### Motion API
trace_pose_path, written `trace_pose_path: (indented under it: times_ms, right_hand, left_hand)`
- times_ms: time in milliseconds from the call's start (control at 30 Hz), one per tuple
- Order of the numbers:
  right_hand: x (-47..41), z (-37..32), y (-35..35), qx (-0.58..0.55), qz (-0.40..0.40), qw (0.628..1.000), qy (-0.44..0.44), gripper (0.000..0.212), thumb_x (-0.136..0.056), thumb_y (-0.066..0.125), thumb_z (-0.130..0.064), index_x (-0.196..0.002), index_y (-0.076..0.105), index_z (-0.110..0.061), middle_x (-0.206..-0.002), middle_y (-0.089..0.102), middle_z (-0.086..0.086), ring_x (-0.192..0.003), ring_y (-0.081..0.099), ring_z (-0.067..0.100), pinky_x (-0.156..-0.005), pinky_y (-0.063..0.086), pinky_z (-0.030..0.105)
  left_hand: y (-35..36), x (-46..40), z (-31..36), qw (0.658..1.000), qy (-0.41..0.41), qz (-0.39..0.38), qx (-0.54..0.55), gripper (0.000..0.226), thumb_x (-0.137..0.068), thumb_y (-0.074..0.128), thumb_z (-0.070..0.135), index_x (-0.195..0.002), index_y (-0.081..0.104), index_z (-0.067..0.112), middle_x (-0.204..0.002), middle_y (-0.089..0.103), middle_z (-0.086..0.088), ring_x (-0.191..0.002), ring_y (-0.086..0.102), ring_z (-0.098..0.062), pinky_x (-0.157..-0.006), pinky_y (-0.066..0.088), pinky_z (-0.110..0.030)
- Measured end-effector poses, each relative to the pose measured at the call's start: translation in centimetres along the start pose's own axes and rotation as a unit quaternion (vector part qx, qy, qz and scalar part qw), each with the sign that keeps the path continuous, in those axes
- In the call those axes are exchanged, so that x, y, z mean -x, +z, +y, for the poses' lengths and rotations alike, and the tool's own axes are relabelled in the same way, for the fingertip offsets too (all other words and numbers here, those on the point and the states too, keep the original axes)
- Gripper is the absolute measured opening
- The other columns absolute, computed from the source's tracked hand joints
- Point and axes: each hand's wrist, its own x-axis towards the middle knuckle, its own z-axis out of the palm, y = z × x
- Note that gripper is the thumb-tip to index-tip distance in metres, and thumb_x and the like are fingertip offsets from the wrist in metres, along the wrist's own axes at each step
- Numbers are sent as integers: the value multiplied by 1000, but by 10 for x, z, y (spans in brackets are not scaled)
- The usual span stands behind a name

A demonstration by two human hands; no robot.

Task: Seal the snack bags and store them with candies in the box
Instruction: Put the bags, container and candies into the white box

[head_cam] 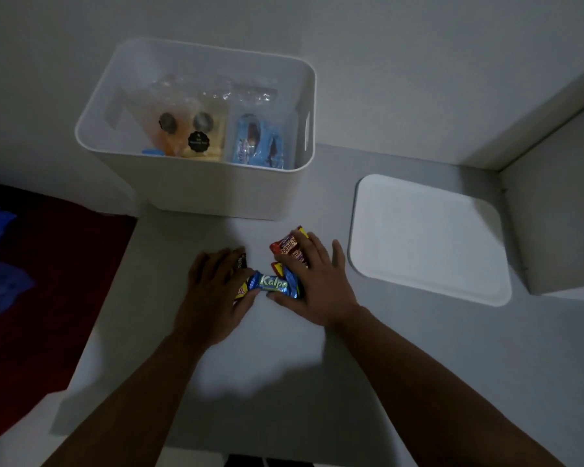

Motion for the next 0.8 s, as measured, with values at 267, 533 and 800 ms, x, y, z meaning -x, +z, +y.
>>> trace_pose_path:
  times_ms: [267, 533, 800]
  right_hand:
    - [5, 2, 1, -1, 72, 997, -20, 42, -93, 55, -60, -115, 66, -27, -131, 56, 2, -119, 52, 22, -88, 41, 43]
    - [-4, -9, 0, -9, 72, 997, 18, 43, -80, 67, -54, -112, 72, -26, -121, 62, 3, -106, 53, 22, -68, 52, 33]
    - [8, -28, -7, -8, 72, 996, 48, 37, -74, 72, -47, -100, 67, -22, -96, 53, 2, -88, 51, 19, -49, 34, 23]
  left_hand:
    - [-9, 0, 8, 999, -44, -4, 18, 39, -85, 66, 29, -123, 66, 18, -125, 60, -5, -115, 54, -31, -97, 40, -48]
    - [-8, -3, 7, 996, -75, -18, 48, 27, -78, 63, 22, -105, 68, 21, -105, 59, -2, -97, 53, -29, -78, 41, -40]
    - [-24, -21, 19, 982, -101, -61, 145, 16, -77, 54, 26, -89, 64, 22, -89, 57, 5, -78, 53, -18, -63, 43, -31]
